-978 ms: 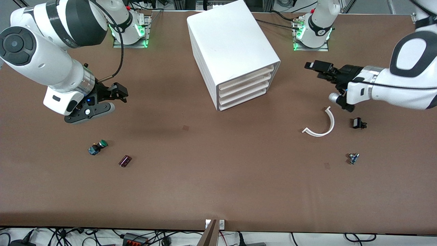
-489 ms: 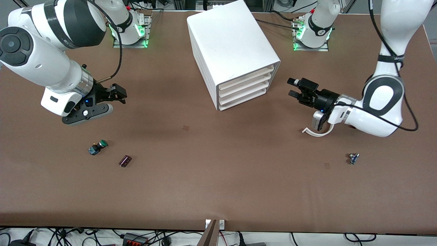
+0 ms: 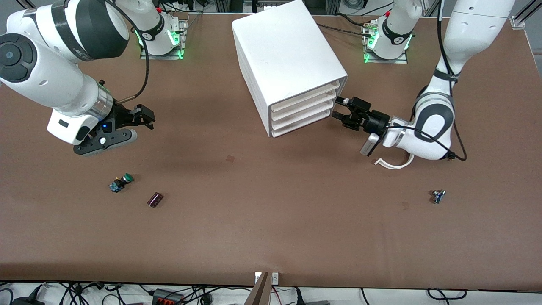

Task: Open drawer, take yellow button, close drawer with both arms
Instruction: 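Reach the left gripper to the bottom drawer front of the cabinet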

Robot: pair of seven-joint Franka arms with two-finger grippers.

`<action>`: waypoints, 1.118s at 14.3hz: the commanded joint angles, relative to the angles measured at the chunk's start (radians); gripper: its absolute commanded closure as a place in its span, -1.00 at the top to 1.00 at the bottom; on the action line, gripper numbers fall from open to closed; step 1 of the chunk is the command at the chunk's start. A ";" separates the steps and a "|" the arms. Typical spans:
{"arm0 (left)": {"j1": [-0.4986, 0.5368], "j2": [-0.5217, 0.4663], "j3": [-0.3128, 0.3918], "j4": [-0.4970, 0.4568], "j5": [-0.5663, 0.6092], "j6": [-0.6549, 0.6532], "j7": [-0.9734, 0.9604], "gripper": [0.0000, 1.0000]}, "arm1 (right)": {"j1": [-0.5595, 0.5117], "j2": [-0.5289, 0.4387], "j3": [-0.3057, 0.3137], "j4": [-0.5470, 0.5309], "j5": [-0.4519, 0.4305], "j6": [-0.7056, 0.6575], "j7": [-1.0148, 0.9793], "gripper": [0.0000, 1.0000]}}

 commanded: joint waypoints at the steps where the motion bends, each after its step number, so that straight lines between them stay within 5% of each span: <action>1: -0.039 -0.002 0.002 -0.029 -0.030 0.021 0.029 0.69 | -0.003 0.007 -0.001 0.025 0.007 -0.012 -0.011 1.00; 6: -0.073 0.001 -0.004 -0.077 -0.030 0.042 0.068 0.40 | -0.003 0.007 -0.002 0.027 0.005 -0.004 -0.011 1.00; 11: -0.088 0.001 -0.005 -0.104 -0.030 0.051 0.121 -0.36 | -0.005 0.007 -0.004 0.028 0.002 -0.004 -0.008 1.00; 16: -0.088 0.015 -0.005 -0.114 -0.030 0.053 0.162 -0.88 | -0.005 0.007 -0.012 0.028 0.001 -0.006 -0.008 1.00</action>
